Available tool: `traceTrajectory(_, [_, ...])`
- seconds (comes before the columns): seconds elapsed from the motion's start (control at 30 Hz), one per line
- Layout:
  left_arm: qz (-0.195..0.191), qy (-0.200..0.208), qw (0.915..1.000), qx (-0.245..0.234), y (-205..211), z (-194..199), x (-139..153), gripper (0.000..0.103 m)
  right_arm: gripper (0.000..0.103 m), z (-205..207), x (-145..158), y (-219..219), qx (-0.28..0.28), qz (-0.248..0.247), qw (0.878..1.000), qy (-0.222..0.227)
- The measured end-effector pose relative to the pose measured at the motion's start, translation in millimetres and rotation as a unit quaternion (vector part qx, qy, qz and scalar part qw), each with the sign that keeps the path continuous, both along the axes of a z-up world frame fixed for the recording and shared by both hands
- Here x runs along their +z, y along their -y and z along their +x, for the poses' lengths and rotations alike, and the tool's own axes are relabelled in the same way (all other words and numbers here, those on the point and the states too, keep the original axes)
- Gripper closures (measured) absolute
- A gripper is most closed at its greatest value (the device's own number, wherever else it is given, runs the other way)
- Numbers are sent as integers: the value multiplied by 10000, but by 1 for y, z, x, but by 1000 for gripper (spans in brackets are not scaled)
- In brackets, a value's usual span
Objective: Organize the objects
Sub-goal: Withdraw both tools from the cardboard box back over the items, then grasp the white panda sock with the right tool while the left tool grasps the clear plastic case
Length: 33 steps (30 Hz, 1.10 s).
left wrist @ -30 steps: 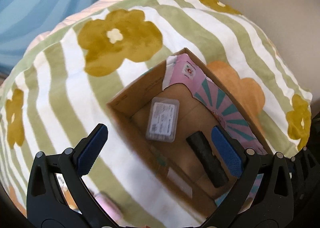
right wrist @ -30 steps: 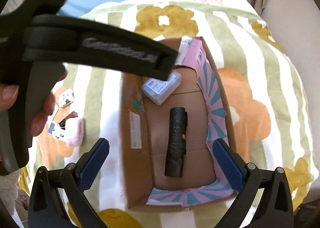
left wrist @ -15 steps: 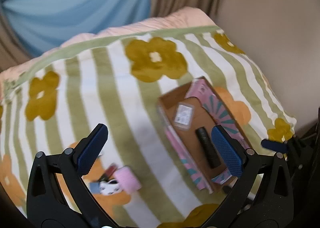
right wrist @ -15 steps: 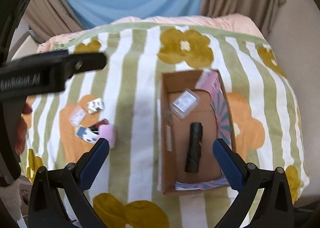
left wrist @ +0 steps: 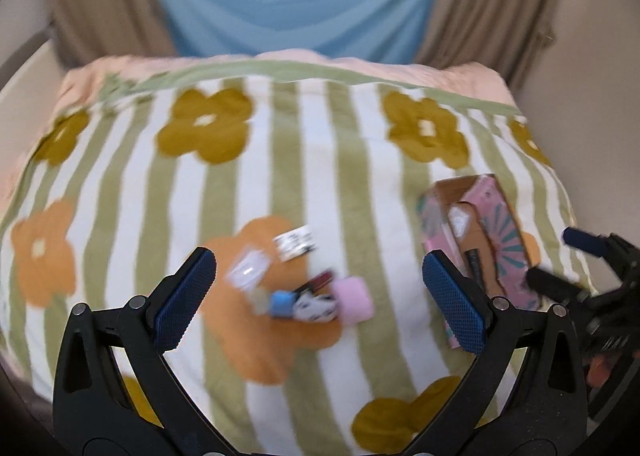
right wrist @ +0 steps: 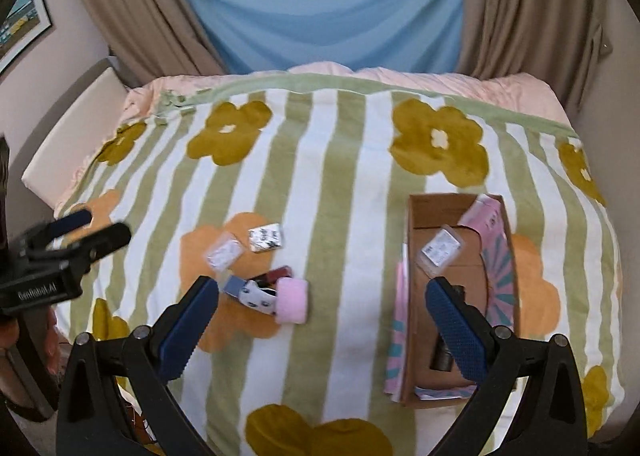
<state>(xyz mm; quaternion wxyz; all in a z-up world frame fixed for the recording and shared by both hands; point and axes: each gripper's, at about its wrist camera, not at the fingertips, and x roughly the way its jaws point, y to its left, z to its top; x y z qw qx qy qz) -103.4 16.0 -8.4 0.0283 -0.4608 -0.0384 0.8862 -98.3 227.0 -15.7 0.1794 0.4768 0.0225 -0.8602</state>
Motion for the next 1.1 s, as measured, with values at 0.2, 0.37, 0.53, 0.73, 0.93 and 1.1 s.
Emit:
traceTrajectory(0.2, [110,143,9985,517,50,40,-10,0,0,11,-4,20,156,-1,9999,4])
traceTrajectory(0.37, [66,208,9982,559,65,50,-20,0,0,12,-8,30,236,-28,9997,66])
traceTrajectory(0.53, [132,255,9986,443,69,43,-28,0,0,13,-14,40,361,-33,9993,44])
traceTrajectory(0.73, [140,404,9989,206,78,25,-50,0,0,17,-37,62,743,93,9972,-12])
traceTrajectory(0.93, [132,554,9983,-96,88,-7,-87,2,0,14,-81,88,1190,308,9924,-61])
traceTrajectory(1.1, [-51,757,9961,-444,89,-36,-134,7,2,6,-132,109,1517,694,9859,-126])
